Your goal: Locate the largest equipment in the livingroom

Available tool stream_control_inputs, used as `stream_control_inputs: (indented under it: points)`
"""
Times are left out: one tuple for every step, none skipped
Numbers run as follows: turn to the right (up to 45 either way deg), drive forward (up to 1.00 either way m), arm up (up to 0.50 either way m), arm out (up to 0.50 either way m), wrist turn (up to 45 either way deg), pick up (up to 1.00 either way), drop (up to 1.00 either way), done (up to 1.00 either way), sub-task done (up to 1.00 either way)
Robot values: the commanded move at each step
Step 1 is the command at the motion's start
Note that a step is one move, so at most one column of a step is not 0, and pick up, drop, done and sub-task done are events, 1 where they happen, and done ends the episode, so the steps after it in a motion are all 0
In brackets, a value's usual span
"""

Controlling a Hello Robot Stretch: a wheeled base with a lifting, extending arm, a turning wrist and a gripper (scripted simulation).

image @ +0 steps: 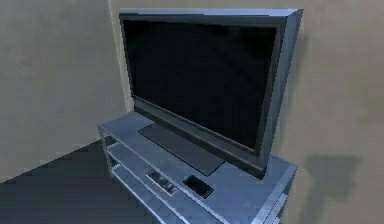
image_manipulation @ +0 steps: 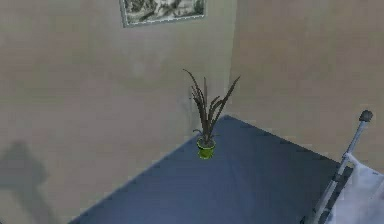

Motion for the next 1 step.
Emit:
stream_control_inputs:
  points:
    - [0.0,0.0,0.0,0.0,0.0,0.0,0.0,1.0,0.0]
